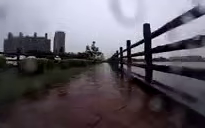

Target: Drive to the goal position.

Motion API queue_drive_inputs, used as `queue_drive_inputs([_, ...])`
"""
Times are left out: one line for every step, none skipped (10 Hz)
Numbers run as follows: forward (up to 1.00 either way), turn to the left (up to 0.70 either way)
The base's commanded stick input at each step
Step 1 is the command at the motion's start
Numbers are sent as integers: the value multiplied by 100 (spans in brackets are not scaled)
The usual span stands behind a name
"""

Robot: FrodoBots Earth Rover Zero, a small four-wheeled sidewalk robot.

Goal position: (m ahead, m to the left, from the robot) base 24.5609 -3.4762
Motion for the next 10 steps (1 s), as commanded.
queue_drive_inputs([100,0])
queue_drive_inputs([100,0])
queue_drive_inputs([100,9])
queue_drive_inputs([100,24])
queue_drive_inputs([100,9])
queue_drive_inputs([100,0])
queue_drive_inputs([100,0])
queue_drive_inputs([100,0])
queue_drive_inputs([100,0])
queue_drive_inputs([100,0])
